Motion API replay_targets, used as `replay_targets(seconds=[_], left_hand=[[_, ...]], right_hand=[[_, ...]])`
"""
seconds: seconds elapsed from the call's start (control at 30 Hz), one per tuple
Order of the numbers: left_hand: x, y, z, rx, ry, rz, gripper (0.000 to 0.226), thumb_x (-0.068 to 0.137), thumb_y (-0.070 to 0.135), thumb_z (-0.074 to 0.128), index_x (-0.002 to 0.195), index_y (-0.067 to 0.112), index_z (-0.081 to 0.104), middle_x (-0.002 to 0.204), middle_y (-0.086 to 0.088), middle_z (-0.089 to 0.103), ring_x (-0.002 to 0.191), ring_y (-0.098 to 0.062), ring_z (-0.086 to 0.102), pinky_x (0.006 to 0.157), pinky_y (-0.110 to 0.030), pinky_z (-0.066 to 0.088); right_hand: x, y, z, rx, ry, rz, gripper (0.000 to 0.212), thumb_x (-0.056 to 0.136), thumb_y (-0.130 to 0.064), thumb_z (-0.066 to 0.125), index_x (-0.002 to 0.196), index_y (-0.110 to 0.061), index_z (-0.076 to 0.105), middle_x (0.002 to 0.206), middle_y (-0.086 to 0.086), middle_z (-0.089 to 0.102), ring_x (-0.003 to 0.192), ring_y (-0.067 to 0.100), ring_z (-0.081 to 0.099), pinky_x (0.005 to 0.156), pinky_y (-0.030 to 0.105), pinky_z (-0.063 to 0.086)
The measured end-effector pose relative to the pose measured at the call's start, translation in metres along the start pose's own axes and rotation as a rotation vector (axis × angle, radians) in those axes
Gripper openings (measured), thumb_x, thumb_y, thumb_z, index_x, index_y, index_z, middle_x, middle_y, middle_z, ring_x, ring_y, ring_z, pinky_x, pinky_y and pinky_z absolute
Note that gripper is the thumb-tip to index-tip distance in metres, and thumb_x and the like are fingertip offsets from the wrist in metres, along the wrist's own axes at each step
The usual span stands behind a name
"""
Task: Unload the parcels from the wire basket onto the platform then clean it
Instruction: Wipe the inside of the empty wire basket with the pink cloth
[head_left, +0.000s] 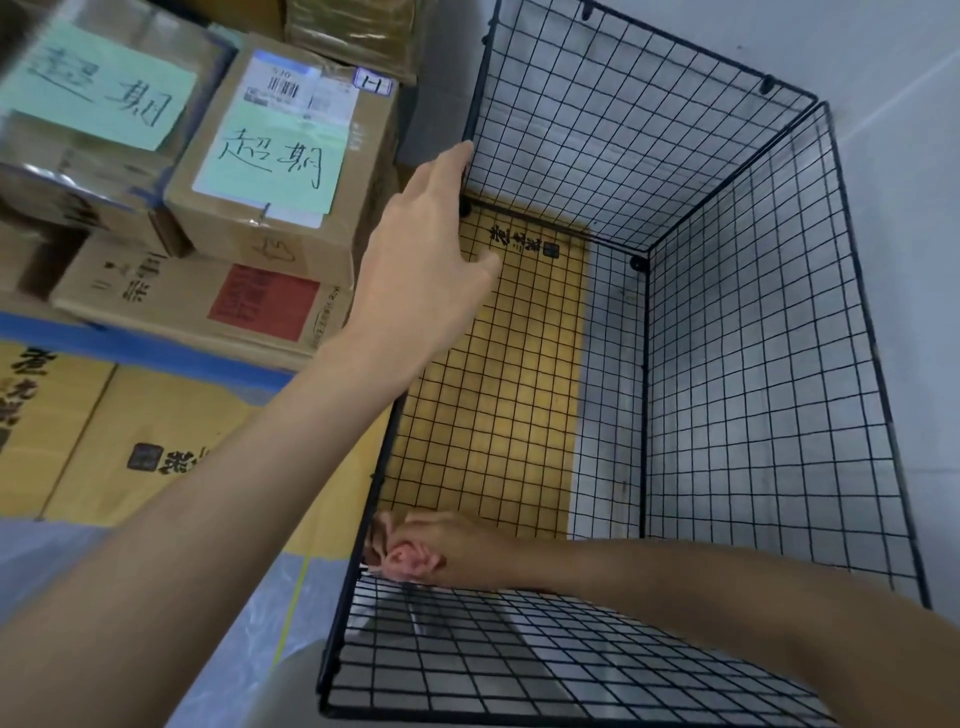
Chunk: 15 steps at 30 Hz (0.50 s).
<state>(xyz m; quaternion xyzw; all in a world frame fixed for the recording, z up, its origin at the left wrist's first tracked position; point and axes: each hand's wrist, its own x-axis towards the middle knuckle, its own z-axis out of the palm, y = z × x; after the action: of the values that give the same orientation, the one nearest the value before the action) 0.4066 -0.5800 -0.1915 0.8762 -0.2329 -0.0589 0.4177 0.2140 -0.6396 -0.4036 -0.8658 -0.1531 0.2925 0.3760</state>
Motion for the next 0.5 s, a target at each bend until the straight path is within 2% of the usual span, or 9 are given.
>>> replay_targets(seconds=[0.1, 0.17, 0.27, 0.37, 0.43, 0.5], left_hand=[[0.0, -0.001, 0.0, 0.011, 0.005, 0.009, 0.074, 0.087, 0.014, 0.065, 0.152, 0.018, 0.031, 0.15, -0.001, 0.043, 0.132, -0.019, 0.045, 0.104, -0.029, 0.038], [0.0, -0.001, 0.0, 0.012, 0.005, 0.008, 0.074, 0.087, 0.013, 0.065, 0.152, 0.018, 0.031, 0.15, -0.001, 0.044, 0.131, -0.019, 0.046, 0.102, -0.027, 0.037], [0.0, 0.0, 0.001, 0.007, 0.002, 0.007, 0.074, 0.088, 0.013, 0.065, 0.152, 0.018, 0.03, 0.149, -0.002, 0.044, 0.131, -0.019, 0.046, 0.099, -0.024, 0.035], [0.0, -0.001, 0.001, 0.004, 0.004, 0.007, 0.073, 0.088, 0.013, 0.065, 0.152, 0.018, 0.031, 0.148, -0.002, 0.045, 0.13, -0.019, 0.046, 0.099, -0.022, 0.034], [0.001, -0.001, 0.001, 0.002, 0.006, 0.018, 0.073, 0.087, 0.012, 0.064, 0.152, 0.016, 0.031, 0.148, -0.004, 0.046, 0.129, -0.02, 0.047, 0.103, -0.025, 0.038], [0.0, 0.0, 0.001, 0.0, 0.008, 0.019, 0.074, 0.087, 0.012, 0.065, 0.152, 0.016, 0.031, 0.148, -0.004, 0.045, 0.129, -0.02, 0.048, 0.104, -0.025, 0.039]], right_hand=[[-0.006, 0.014, -0.018, -0.151, 0.04, -0.035, 0.034, 0.087, -0.013, 0.065, 0.121, -0.013, 0.064, 0.118, 0.002, 0.059, 0.098, 0.018, 0.061, 0.066, 0.025, 0.055], [-0.016, 0.038, -0.041, -0.23, 0.144, 0.018, 0.033, 0.085, -0.012, 0.063, 0.118, -0.017, 0.063, 0.117, -0.002, 0.057, 0.096, 0.014, 0.06, 0.063, 0.023, 0.055], [-0.028, 0.082, -0.086, -0.373, 0.417, 0.149, 0.035, 0.086, -0.012, 0.058, 0.119, -0.022, 0.055, 0.115, 0.003, 0.06, 0.099, 0.02, 0.059, 0.07, 0.032, 0.06], [-0.039, 0.108, -0.112, -0.382, 0.62, 0.461, 0.041, 0.087, -0.013, 0.065, 0.126, -0.015, 0.054, 0.12, 0.012, 0.061, 0.107, 0.029, 0.061, 0.085, 0.045, 0.058], [-0.048, 0.105, -0.107, -0.372, 0.612, 0.49, 0.048, 0.084, -0.014, 0.064, 0.13, -0.006, 0.054, 0.123, 0.018, 0.06, 0.108, 0.033, 0.062, 0.088, 0.047, 0.058], [-0.06, 0.089, -0.092, -0.361, 0.481, 0.409, 0.054, 0.083, -0.021, 0.057, 0.134, -0.006, 0.051, 0.127, 0.016, 0.057, 0.11, 0.029, 0.06, 0.087, 0.041, 0.059]])
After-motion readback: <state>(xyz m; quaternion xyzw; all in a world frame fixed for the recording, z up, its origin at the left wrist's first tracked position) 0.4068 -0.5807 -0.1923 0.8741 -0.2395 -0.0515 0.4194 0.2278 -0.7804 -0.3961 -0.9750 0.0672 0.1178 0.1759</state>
